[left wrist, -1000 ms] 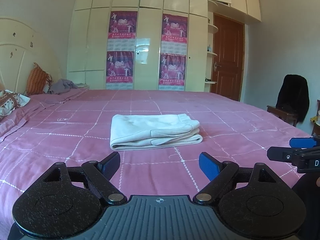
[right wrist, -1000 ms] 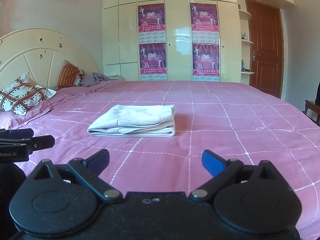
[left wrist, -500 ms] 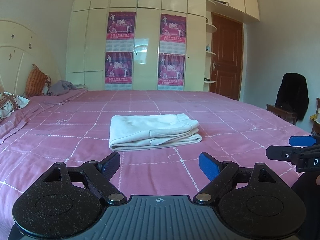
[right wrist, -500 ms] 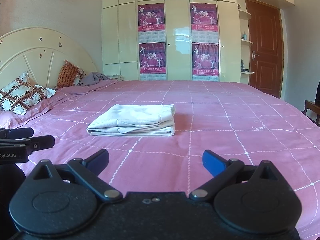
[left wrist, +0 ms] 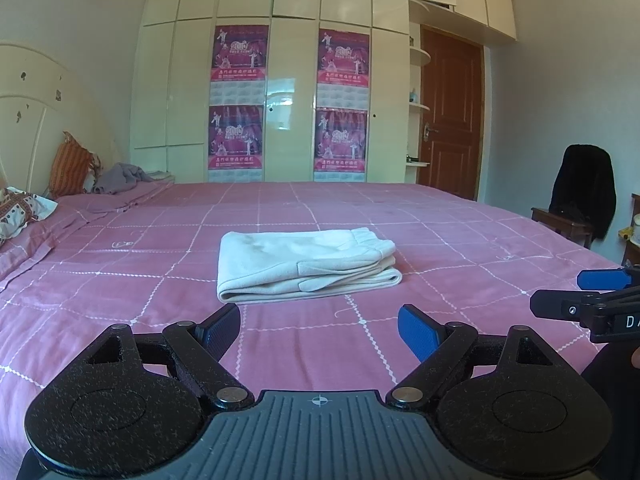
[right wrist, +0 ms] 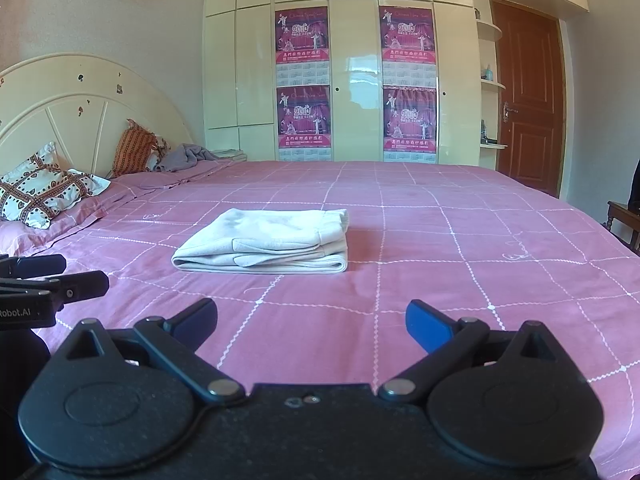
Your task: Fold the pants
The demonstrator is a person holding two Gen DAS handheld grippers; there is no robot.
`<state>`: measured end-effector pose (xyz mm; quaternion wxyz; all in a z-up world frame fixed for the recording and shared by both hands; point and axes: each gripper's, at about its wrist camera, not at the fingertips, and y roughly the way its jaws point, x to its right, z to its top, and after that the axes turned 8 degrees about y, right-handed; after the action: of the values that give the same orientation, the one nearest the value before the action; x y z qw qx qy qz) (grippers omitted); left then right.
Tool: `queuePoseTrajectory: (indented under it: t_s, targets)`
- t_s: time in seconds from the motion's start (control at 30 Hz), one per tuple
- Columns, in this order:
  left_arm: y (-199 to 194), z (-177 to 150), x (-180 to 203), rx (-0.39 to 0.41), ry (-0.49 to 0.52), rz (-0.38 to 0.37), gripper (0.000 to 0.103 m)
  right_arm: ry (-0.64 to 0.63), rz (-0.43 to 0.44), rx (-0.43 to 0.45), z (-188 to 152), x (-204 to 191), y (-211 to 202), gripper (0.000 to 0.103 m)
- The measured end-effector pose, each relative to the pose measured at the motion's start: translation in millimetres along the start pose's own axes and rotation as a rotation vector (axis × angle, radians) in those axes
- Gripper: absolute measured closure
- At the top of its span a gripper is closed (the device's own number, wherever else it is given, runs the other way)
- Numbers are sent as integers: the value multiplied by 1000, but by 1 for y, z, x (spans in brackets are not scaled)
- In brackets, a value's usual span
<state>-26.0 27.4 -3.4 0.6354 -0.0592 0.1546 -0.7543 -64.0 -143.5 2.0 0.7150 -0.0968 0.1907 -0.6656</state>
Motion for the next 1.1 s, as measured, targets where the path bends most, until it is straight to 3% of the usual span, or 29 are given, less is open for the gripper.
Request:
queuePoseTrajectory:
  t_s: [1.1]
  targets:
    - [-3, -1, -1, 14, 18, 3, 17, -5, -4, 2, -1, 1, 1, 1]
